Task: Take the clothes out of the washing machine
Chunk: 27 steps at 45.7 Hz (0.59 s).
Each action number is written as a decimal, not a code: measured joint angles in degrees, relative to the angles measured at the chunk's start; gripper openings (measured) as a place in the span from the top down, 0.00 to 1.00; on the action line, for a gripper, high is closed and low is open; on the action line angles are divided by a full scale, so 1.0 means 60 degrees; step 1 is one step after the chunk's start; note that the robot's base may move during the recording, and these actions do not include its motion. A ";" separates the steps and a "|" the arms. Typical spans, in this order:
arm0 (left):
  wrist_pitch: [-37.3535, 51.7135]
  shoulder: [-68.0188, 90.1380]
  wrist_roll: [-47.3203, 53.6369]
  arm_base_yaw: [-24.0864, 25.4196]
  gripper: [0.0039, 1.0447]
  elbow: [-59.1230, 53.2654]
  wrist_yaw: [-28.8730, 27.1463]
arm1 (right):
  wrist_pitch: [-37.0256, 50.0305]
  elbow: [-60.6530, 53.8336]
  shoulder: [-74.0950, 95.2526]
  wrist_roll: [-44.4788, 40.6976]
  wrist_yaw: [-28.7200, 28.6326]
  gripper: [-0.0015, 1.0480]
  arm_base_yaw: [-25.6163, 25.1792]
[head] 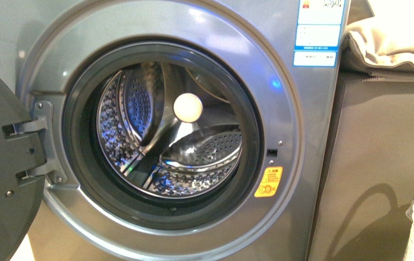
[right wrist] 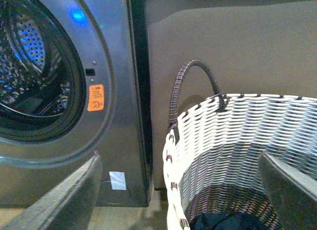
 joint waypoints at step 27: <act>0.0000 0.0000 0.0000 0.0000 0.06 0.0000 0.0000 | 0.0000 0.0000 0.0000 0.0007 0.0000 0.07 0.0000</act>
